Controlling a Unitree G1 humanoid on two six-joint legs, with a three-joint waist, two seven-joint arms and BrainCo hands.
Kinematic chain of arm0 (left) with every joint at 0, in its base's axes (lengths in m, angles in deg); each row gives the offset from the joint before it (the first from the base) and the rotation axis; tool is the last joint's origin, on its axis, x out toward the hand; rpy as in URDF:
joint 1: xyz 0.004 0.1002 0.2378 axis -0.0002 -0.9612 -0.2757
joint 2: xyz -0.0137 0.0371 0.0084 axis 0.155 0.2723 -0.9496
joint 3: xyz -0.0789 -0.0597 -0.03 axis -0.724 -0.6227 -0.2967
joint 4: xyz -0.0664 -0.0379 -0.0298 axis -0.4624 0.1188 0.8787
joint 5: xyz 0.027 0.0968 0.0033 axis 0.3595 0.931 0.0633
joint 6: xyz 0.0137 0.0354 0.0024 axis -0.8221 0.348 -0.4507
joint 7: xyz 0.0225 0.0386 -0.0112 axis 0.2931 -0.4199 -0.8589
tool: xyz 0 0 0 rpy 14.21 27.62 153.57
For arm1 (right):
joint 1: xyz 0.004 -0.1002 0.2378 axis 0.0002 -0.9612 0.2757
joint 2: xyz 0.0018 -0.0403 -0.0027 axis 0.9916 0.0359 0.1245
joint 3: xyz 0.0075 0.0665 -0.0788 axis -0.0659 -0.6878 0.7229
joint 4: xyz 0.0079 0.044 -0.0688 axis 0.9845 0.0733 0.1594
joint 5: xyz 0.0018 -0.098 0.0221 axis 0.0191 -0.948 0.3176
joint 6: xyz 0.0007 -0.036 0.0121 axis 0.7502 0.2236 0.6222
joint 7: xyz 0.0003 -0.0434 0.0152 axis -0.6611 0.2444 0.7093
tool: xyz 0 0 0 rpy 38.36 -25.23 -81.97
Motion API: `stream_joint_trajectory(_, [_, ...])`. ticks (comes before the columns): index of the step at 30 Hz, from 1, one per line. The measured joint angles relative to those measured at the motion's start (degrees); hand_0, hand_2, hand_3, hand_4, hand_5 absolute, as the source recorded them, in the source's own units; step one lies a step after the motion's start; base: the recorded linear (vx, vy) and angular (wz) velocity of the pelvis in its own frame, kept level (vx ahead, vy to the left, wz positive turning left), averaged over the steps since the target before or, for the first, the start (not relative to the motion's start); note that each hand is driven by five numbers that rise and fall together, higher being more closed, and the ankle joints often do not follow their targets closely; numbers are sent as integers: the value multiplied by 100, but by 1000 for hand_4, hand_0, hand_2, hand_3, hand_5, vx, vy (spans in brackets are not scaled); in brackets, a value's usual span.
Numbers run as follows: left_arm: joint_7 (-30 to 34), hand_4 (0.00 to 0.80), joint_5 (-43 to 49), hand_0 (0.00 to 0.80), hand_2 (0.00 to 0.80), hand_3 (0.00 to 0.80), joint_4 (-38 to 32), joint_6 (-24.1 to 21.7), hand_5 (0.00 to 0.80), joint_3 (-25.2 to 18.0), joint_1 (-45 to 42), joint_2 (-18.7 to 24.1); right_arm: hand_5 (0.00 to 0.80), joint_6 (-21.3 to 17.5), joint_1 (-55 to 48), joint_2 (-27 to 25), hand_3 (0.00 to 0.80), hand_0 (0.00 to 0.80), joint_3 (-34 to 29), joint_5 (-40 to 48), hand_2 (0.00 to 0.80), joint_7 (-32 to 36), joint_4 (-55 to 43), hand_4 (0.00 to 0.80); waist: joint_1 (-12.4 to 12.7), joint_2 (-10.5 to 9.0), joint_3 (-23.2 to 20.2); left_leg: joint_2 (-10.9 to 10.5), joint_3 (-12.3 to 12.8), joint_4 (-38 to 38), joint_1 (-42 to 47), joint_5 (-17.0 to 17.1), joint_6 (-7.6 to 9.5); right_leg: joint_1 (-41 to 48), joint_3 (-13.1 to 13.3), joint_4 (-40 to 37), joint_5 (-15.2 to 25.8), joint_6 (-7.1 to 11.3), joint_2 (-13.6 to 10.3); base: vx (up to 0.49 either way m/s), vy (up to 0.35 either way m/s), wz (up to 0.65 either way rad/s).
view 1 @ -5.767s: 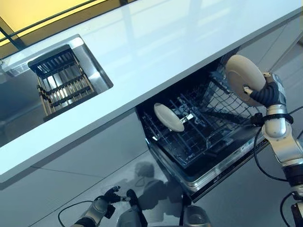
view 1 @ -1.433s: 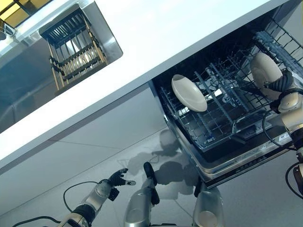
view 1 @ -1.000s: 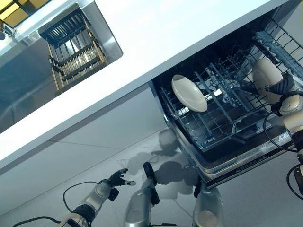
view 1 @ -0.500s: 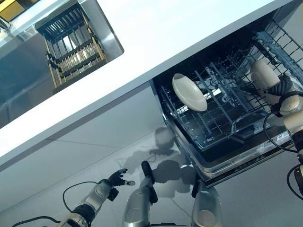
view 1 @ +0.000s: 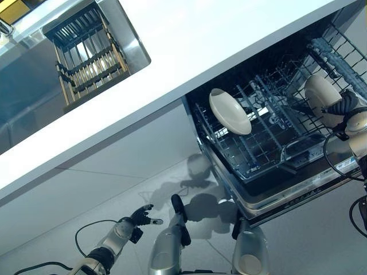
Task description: Take plates into dishwasher
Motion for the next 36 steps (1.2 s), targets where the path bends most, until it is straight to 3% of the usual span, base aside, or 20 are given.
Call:
stream_joint_trajectory(3, [0,0,0,0,0,0,-1,-4,0,0,5,0,800,-3,99,-9,800,800,2,-2,800,-4,-6,800,-14,33,-1,-10,-5,-1,-88,8,11,-129,7,100,-27,-4,-40,-10,-4,1])
stream_joint_trajectory(4, [10,0,0,0,0,0,-2,-10,0,1,6,0,765,-2,156,-10,765,765,4,-2,765,-6,-10,765,-15,47,4,-14,-1,-2,-116,13,17,-172,18,129,-27,-6,-47,0,0,0])
stream_joint_trajectory(5, [21,0,0,0,0,0,-1,-17,0,0,6,0,471,0,164,-14,471,471,4,-2,471,-14,-10,471,-18,55,5,-17,-2,-2,-121,14,19,-181,18,141,-30,-10,-52,0,0,0])
stream_joint_trajectory(7, [38,0,-1,0,0,0,-1,-50,0,2,5,0,0,15,164,-18,0,0,5,-2,0,-33,5,0,-19,75,9,-21,-2,-2,-117,16,21,-192,20,173,-41,-15,-64,0,0,0])
stream_joint_trajectory(14, [37,0,-1,0,0,0,-20,-103,0,8,-4,-9,0,97,157,-38,0,0,4,-1,0,-275,1,0,-41,259,35,-13,8,-5,-123,-2,44,-225,31,181,-47,-27,-63,0,0,0])
stream_joint_trajectory(29, [24,0,-1,0,0,0,-78,-94,0,6,3,-11,0,28,98,-42,0,0,3,2,0,-655,-231,0,-38,227,58,-22,36,-2,-62,19,23,-128,29,69,-16,-5,-41,0,0,0])
stream_joint_trajectory(36, [-7,0,-1,0,0,0,-77,-96,0,-3,-22,-8,0,-5,-16,-51,0,0,-208,172,0,-1519,-781,0,-43,94,138,38,157,-3,52,6,39,121,18,-274,150,16,61,7,16,-2])
